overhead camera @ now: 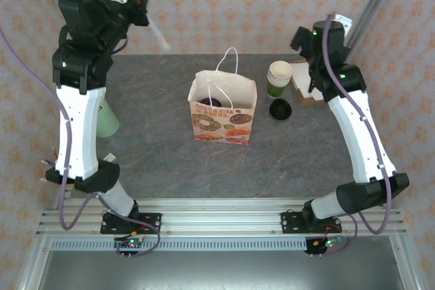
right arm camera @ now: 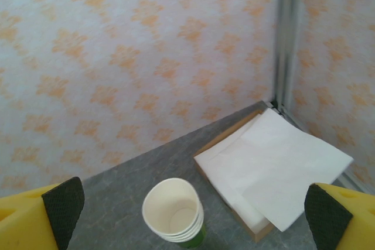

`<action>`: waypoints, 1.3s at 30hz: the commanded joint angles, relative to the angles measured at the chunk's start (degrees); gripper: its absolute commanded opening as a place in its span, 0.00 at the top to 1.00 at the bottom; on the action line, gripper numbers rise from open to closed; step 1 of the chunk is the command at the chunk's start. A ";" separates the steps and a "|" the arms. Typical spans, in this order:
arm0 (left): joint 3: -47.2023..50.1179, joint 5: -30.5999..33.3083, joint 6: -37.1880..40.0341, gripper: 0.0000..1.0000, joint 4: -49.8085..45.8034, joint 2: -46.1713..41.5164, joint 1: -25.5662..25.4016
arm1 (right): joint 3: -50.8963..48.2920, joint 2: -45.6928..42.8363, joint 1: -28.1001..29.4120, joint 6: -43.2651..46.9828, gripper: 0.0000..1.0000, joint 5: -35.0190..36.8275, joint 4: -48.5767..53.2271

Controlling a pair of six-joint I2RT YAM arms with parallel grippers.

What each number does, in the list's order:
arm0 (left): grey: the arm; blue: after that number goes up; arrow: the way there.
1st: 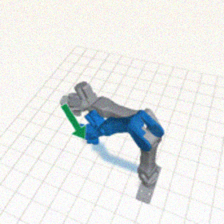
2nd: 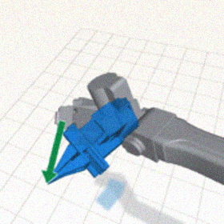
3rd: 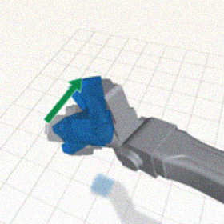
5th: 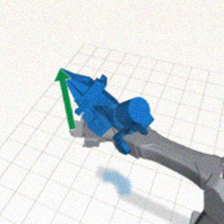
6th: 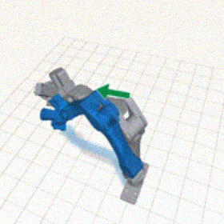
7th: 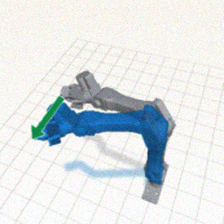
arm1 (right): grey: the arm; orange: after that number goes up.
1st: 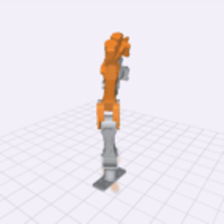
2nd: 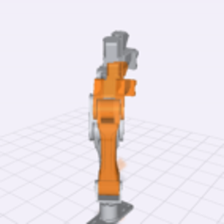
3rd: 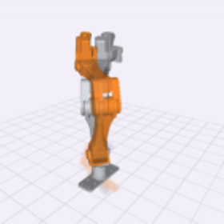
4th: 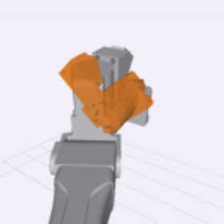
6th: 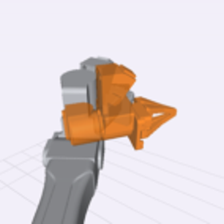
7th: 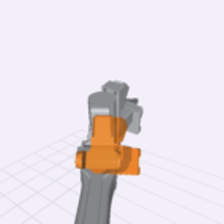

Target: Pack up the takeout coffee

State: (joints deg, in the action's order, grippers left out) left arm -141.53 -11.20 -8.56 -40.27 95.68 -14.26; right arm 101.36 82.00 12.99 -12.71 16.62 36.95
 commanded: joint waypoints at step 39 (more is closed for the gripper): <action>51.69 12.80 -10.41 0.00 17.24 -14.15 -11.50 | 0.31 41.43 -32.72 -27.94 0.27 -43.37 1.08</action>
State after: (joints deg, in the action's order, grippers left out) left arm -91.94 -6.83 -15.59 -23.97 82.00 -26.17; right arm 98.30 122.37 -19.92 -39.05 -25.85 39.13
